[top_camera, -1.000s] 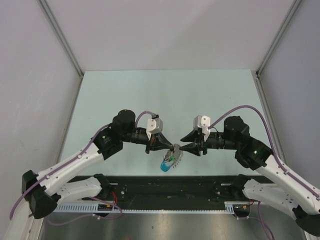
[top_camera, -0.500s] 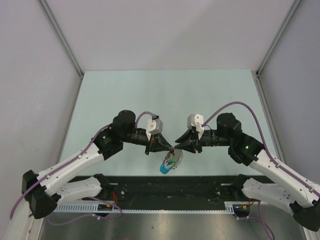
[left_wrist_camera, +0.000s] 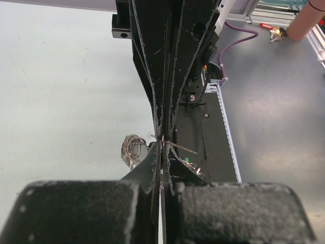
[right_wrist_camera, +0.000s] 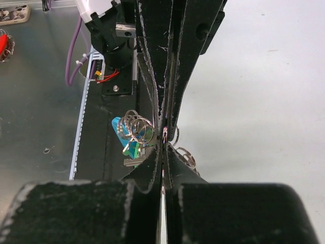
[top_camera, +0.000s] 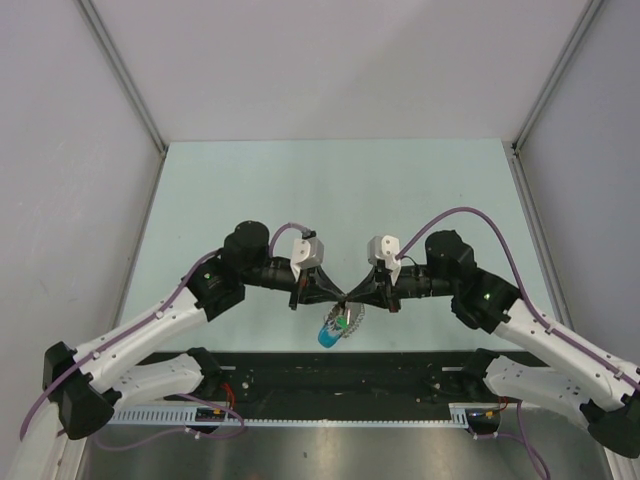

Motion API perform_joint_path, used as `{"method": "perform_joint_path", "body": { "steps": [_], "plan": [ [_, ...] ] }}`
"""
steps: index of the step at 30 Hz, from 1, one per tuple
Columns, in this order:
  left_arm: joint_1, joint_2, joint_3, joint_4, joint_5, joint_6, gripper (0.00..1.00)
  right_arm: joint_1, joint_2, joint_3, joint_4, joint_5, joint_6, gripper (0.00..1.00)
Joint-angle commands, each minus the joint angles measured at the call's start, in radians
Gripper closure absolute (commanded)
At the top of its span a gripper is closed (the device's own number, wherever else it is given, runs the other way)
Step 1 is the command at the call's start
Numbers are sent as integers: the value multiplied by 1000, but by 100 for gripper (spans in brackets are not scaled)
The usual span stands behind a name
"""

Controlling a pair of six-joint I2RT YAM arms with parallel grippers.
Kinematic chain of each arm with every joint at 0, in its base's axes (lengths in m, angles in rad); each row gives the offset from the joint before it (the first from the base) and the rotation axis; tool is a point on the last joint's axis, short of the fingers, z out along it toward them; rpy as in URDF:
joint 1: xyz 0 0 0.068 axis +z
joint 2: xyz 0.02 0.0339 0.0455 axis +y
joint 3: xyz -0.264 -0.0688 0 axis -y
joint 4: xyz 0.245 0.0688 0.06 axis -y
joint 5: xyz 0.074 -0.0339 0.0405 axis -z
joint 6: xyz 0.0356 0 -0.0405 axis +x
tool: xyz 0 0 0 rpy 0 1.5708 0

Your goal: Remove the keys from the keyring

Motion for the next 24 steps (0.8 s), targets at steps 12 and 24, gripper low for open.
{"method": "perform_joint_path", "body": {
  "steps": [12, 24],
  "plan": [
    [59, -106, -70, 213, -96, -140, 100, 27, -24, -38, 22, 150, 49, 100],
    [60, -113, -135, 375, -118, -291, 100, 57, 16, -67, 131, 236, 113, 100]
  ]
}}
